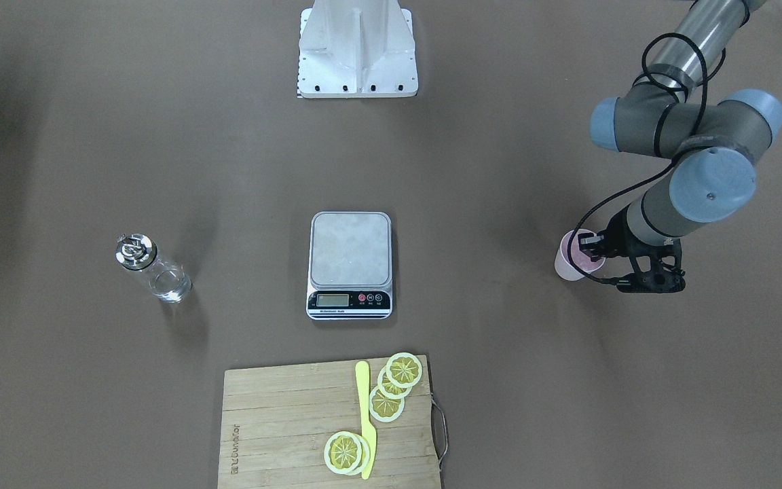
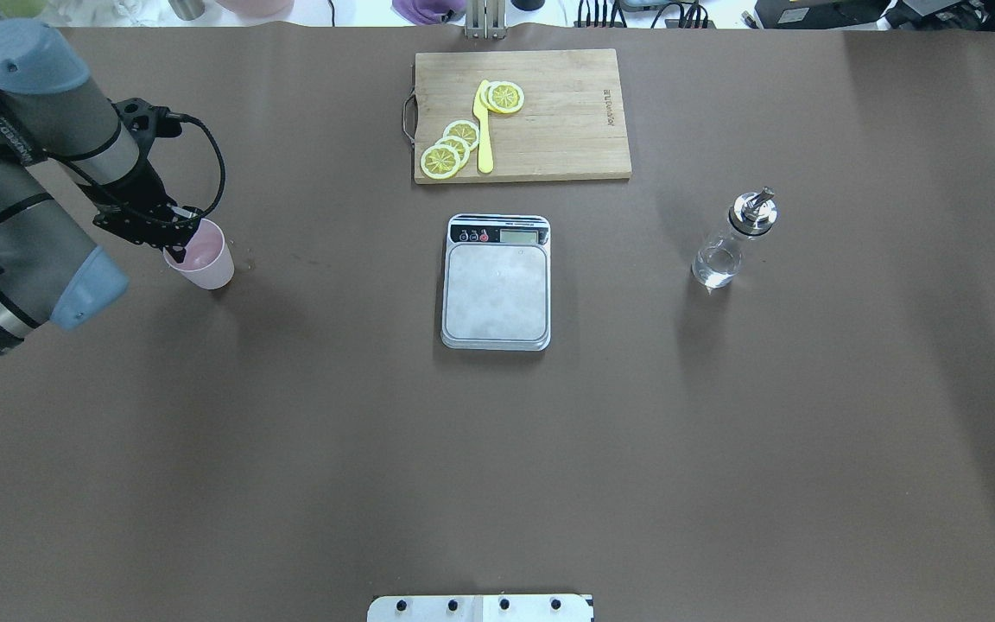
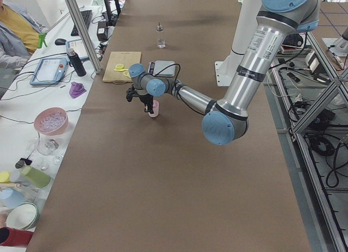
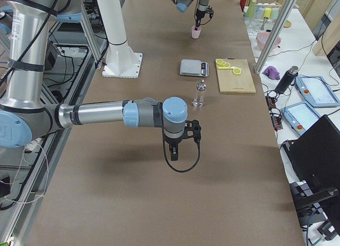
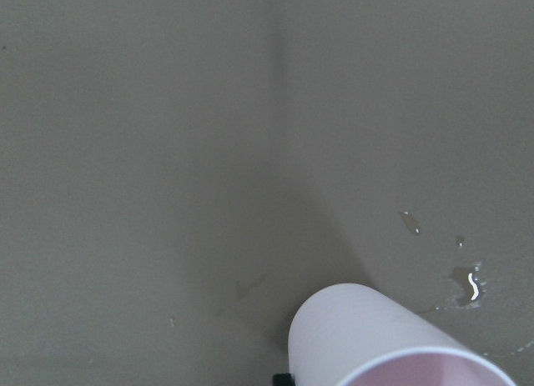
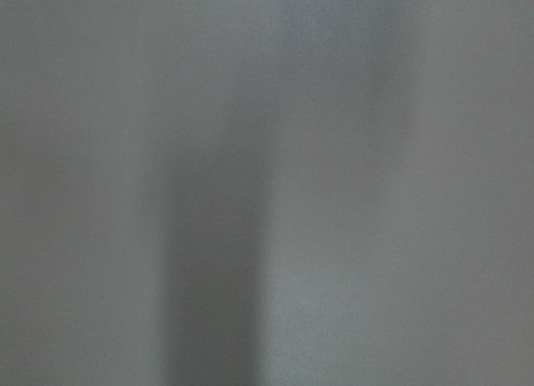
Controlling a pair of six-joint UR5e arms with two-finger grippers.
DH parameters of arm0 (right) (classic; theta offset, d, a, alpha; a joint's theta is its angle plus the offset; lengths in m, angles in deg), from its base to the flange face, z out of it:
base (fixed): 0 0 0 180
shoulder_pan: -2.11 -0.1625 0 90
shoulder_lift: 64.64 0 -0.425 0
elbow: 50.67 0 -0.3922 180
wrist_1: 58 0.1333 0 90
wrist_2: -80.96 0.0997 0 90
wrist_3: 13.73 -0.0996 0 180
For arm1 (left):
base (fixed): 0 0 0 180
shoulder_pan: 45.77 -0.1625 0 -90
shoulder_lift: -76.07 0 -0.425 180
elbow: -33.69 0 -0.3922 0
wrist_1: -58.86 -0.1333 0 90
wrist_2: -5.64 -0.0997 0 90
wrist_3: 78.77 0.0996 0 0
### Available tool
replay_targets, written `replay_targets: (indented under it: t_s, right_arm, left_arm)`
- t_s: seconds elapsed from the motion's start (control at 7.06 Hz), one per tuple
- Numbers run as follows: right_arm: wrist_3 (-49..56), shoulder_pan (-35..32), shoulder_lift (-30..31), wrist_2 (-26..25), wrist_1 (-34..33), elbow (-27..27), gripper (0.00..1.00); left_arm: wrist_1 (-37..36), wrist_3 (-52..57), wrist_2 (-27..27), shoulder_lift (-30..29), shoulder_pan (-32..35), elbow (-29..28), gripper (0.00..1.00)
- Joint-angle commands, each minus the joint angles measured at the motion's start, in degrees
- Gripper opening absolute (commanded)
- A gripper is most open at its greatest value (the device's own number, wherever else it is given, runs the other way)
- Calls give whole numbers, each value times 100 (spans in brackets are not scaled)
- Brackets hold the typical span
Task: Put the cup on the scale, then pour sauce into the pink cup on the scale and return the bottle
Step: 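Reach the left gripper down to the pink cup and grasp it, then carry the pink cup with the left gripper onto the scale and release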
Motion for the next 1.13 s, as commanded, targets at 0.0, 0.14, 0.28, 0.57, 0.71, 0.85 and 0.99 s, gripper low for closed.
replay_targets:
  t_s: [0.0,0.14,0.28,0.57,0.71,0.85,0.99]
  right_arm:
    - [12,37,-68,-76,9,-189,100]
    - [12,228,-155,-294,165,-190,100]
    - [12,326,-208,-592,358,-199,100]
    - [3,388,-209,-560,395,-199,100]
    - [3,406,-218,-551,395,-199,100]
    - [3,406,-226,-542,395,-225,100]
    - [3,415,-226,-542,395,-251,100]
  left_arm:
    - [-394,-750,328,-963,-31,12,0]
    - [-395,-1330,285,-1412,-309,-6,0]
    - [-395,-1823,6,-1904,-660,-101,0]
    - [-378,-2266,-723,-2635,-1232,-523,0]
    - [-326,-2276,-944,-2760,-1374,-603,0]
    - [-299,-2268,-1164,-2779,-1576,-656,0]
    - [-203,-2285,-1340,-2779,-1700,-682,0]
